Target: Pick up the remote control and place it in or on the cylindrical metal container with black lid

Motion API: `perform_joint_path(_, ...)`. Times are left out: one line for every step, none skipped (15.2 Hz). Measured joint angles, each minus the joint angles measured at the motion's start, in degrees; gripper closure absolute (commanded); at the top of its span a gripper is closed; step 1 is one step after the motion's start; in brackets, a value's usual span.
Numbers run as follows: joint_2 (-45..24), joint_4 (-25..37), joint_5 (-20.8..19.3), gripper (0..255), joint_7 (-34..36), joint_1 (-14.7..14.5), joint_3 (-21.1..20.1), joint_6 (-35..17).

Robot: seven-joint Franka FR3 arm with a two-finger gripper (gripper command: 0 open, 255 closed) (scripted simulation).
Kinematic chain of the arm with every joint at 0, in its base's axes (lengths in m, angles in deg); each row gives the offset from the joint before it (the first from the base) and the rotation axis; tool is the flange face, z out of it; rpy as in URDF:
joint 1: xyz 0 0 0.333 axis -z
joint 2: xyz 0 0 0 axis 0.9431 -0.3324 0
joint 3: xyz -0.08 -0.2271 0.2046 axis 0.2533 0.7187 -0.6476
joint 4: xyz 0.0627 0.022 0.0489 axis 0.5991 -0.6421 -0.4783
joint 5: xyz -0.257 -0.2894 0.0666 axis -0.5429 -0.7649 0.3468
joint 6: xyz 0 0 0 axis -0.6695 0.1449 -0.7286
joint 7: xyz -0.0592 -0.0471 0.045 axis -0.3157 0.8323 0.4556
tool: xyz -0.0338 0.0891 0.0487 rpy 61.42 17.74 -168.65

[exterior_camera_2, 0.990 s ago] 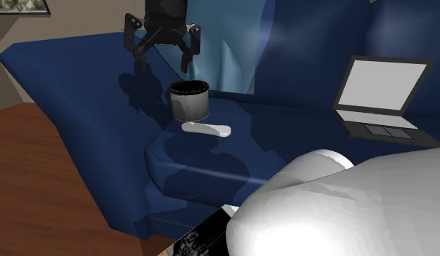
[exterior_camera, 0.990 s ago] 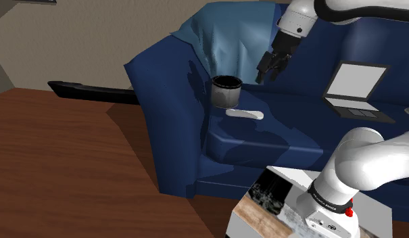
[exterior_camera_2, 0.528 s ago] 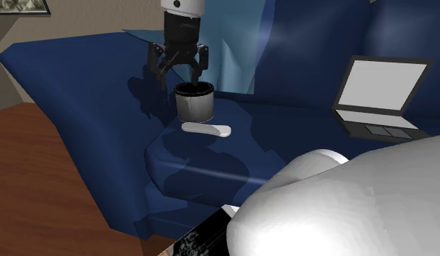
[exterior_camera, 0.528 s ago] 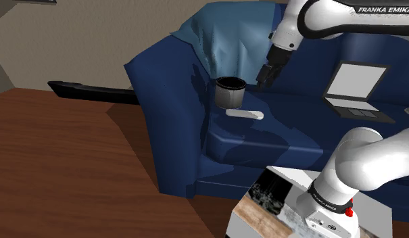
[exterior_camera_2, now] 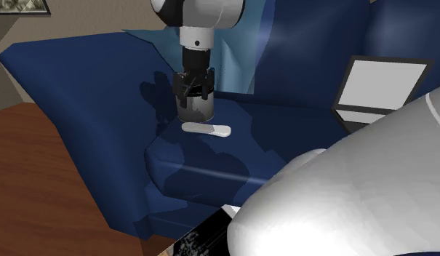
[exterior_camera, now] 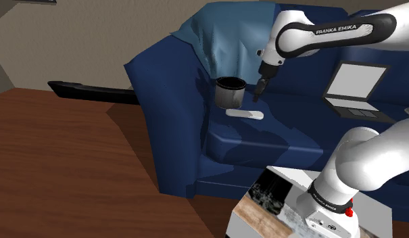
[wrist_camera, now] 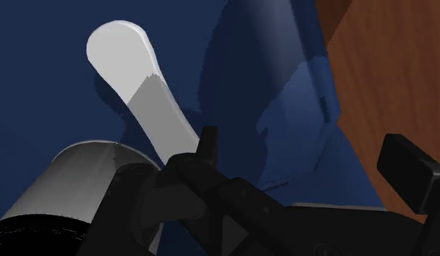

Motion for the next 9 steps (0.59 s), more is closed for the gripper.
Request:
perform_joint_path(-1.60, 0.25, -0.46, 0, -2.08, -0.17, 0.91, -0.98)
perform_joint_path(-3.50, 0.45, -0.80, 0, -4.03, -0.44, 1.71, -2.31)
perform_joint_path(-5.65, 0.76, -1.18, 0, -6.30, -0.59, 2.80, -3.77)
perform_joint_path(-7.69, 1.38, -1.49, 0, -8.64, -0.72, 3.86, -4.85)
perform_joint_path(-9.27, 1.76, -1.79, 0, -10.84, -0.82, 4.76, -5.72)
perform_joint_path(-11.11, 2.27, -1.94, 0, -12.83, -1.05, 5.48, -6.72)
perform_joint_path(-13.19, 2.85, -2.00, 0, -14.95, -1.26, 6.29, -7.87)
perform_joint_path(-15.52, 3.81, -1.92, 0, -17.22, -1.45, 7.16, -8.92)
perform_joint_path(-17.42, 4.00, -1.91, 0, -19.13, -1.68, 7.70, -10.27)
